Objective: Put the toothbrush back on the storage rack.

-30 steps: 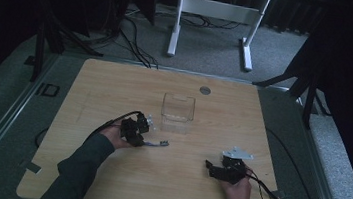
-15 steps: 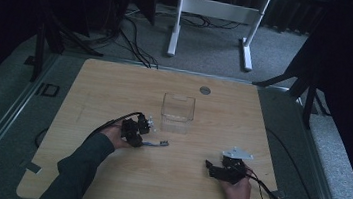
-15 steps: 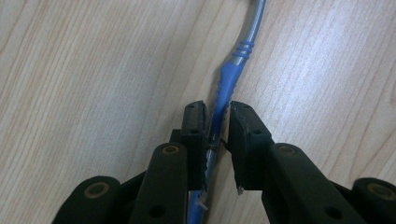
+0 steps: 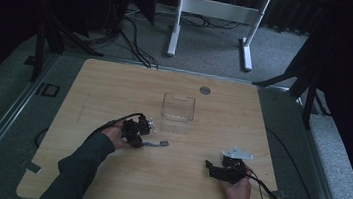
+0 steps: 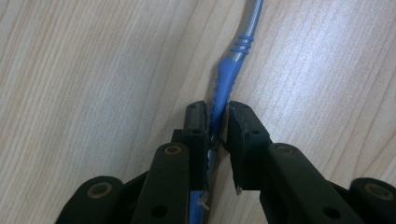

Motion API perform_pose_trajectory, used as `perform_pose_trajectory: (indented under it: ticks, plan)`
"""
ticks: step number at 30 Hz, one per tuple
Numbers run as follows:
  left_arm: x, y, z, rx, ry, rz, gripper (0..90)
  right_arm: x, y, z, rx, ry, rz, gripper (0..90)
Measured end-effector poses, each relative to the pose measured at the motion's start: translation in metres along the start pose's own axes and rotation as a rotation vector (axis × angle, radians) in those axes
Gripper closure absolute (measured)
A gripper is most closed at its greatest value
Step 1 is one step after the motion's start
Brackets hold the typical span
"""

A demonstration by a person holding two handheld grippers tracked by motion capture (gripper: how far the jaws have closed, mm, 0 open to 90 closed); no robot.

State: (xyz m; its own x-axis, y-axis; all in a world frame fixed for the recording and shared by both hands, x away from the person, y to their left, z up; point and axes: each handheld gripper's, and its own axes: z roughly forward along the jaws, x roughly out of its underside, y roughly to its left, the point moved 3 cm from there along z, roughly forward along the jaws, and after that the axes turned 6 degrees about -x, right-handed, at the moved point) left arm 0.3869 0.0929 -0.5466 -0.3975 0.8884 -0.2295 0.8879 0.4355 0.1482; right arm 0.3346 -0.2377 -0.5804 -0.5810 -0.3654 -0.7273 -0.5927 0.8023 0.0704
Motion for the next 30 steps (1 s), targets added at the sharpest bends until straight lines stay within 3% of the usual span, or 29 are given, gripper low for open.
perform_pose_trajectory:
  ticks: [17,25,30]
  plan:
    - [-0.0019,0.0023,0.0028,0.032,-0.003,-0.009,78.0,-0.0001,0.0,0.0001,0.0,0.0,0.0,21.3]
    - [-0.0062,0.0044,0.0036,0.063,0.031,-0.004,79.9,0.0,0.0,0.0001,0.0,0.0,0.0,21.2]
    - [-0.0063,0.0057,0.0041,0.069,0.025,-0.011,81.2,0.0,0.0,0.0001,0.0,0.0,0.0,21.3]
